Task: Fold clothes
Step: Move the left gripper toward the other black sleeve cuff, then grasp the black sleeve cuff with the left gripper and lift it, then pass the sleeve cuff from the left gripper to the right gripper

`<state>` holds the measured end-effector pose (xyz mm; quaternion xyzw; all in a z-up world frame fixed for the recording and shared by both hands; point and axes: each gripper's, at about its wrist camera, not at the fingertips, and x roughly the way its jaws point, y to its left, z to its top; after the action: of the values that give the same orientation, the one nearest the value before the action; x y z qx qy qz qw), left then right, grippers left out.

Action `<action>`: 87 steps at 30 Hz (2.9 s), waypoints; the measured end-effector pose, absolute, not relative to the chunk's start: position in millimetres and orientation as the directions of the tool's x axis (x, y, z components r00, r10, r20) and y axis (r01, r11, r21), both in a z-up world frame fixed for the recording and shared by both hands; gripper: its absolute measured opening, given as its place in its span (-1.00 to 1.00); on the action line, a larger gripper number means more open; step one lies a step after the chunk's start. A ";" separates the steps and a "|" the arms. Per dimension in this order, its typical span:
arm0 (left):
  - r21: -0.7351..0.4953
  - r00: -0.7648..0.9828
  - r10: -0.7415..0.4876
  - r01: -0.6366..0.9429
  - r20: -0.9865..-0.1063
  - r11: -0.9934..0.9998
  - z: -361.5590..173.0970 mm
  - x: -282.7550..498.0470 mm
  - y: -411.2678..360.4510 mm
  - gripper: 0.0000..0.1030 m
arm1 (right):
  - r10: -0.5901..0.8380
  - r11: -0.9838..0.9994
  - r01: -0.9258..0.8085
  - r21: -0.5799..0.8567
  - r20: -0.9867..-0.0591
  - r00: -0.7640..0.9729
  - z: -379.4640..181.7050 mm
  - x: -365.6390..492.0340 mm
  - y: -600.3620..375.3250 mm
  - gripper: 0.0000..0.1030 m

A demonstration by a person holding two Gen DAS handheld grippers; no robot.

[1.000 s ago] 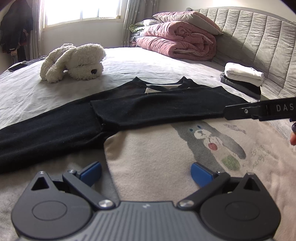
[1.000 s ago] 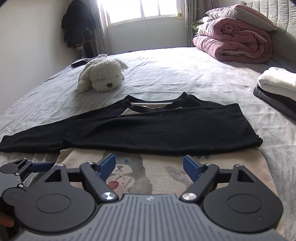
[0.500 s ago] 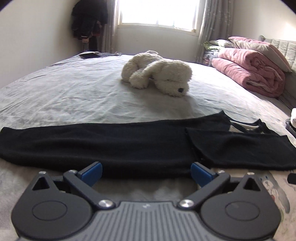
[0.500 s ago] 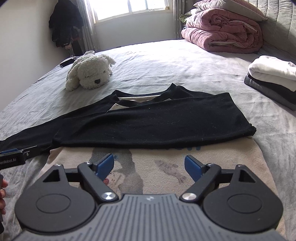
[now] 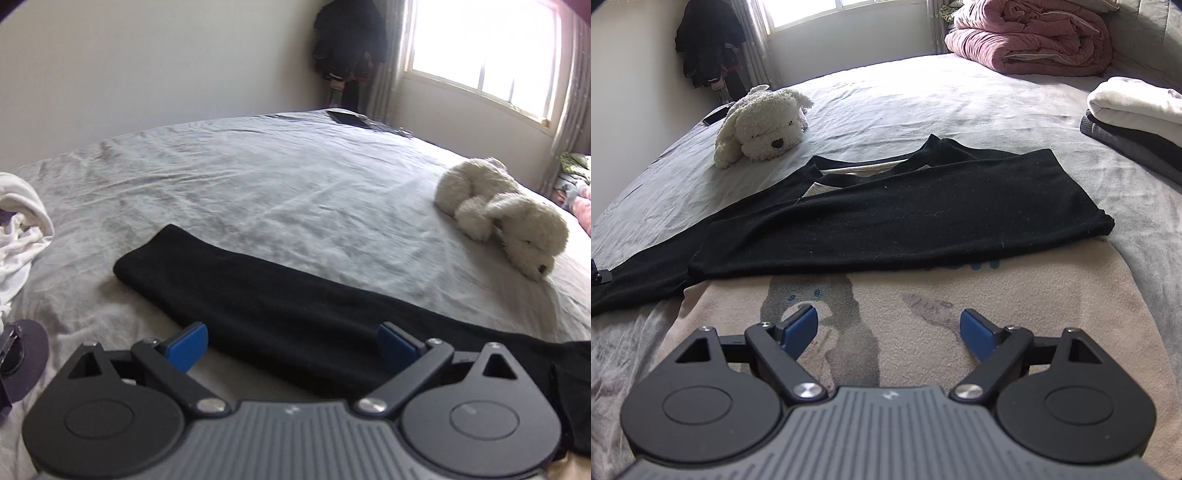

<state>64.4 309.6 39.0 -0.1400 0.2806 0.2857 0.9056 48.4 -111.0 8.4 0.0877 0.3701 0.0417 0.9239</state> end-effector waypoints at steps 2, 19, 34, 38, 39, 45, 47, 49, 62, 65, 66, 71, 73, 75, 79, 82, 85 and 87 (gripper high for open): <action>-0.081 0.651 0.482 -0.640 -0.587 0.764 38.2 64.5 323.0 0.87 | 0.140 0.982 -0.014 0.189 -0.677 0.722 7.8 48.2 -110.7 0.69; -0.172 0.573 0.600 -0.787 -0.558 0.592 14.2 64.7 380.6 0.41 | 0.145 0.983 -0.027 0.182 -0.680 0.718 4.7 45.5 -109.1 0.81; -0.409 0.699 0.574 -0.715 -0.425 0.568 36.9 50.1 373.2 -0.88 | 0.159 0.982 -0.044 0.186 -0.671 0.724 8.1 46.0 -103.7 0.83; -0.457 0.756 0.543 -0.654 -0.366 0.602 49.5 47.1 363.3 -0.88 | 0.174 0.979 -0.054 0.198 -0.662 0.729 12.5 43.6 -103.4 0.83; -0.465 0.769 0.533 -0.638 -0.352 0.614 52.8 47.0 359.4 -0.88 | 0.177 0.978 -0.056 0.201 -0.659 0.731 13.6 42.9 -103.4 0.83; -0.492 0.848 0.446 -0.530 -0.287 0.691 71.8 50.6 327.1 -0.88 | 0.194 0.973 -0.062 0.221 -0.644 0.740 19.6 39.9 -104.3 0.83; -0.507 0.874 0.401 -0.486 -0.276 0.712 75.8 53.0 314.1 -0.88 | 0.201 0.971 -0.063 0.232 -0.639 0.742 22.1 38.9 -105.2 0.83; -0.522 0.898 0.351 -0.439 -0.264 0.731 79.4 55.9 300.3 -0.88 | 0.218 0.965 -0.066 0.253 -0.638 0.738 25.8 38.6 -106.5 0.83; -0.573 0.970 0.023 -0.162 -0.242 0.803 81.4 83.1 210.8 -0.89 | 0.497 0.809 -0.110 0.577 -0.572 0.653 41.9 79.2 -115.4 0.76; -0.571 0.967 -0.065 -0.091 -0.247 0.816 77.2 88.9 185.8 -0.89 | 0.549 0.762 -0.117 0.637 -0.540 0.638 37.0 89.6 -121.1 0.68; -0.557 0.964 -0.088 -0.071 -0.252 0.827 75.1 90.7 176.2 -0.89 | 0.568 0.741 -0.117 0.661 -0.525 0.634 35.7 93.1 -124.4 0.66; -0.498 0.932 -0.196 0.020 -0.304 0.867 57.2 93.9 139.9 -0.89 | 0.658 0.593 -0.088 0.800 -0.419 0.625 26.7 110.5 -142.0 0.61; -0.496 0.916 -0.239 0.052 -0.322 0.867 49.4 94.5 131.1 -0.89 | 0.680 0.537 -0.062 0.841 -0.388 0.622 20.0 115.8 -146.7 0.60; -0.492 0.899 -0.278 0.082 -0.339 0.866 42.8 94.8 122.7 -0.89 | 0.697 0.487 -0.036 0.872 -0.364 0.618 12.2 119.9 -149.4 0.60; -0.452 0.857 -0.348 0.156 -0.380 0.878 33.1 90.5 105.1 -0.89 | 0.714 0.409 0.019 0.913 -0.333 0.616 -3.9 124.1 -155.2 0.60; -0.419 0.821 -0.397 0.217 -0.410 0.882 27.8 86.6 95.7 -0.89 | 0.722 0.338 0.063 0.939 -0.302 0.622 -14.2 124.4 -165.0 0.59; -0.375 0.785 -0.439 0.285 -0.436 0.882 24.9 81.4 88.1 -0.88 | 0.726 0.286 0.096 0.953 -0.281 0.627 -21.9 125.0 -172.2 0.58; -0.345 0.759 -0.465 0.331 -0.455 0.878 22.9 78.0 83.0 -0.87 | 0.726 0.269 0.112 0.957 -0.278 0.629 -25.6 124.7 -175.0 0.52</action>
<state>78.0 83.0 22.9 -0.1229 0.2731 -0.2139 0.9298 124.7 -175.0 -25.6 0.5641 0.3715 0.2179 0.7045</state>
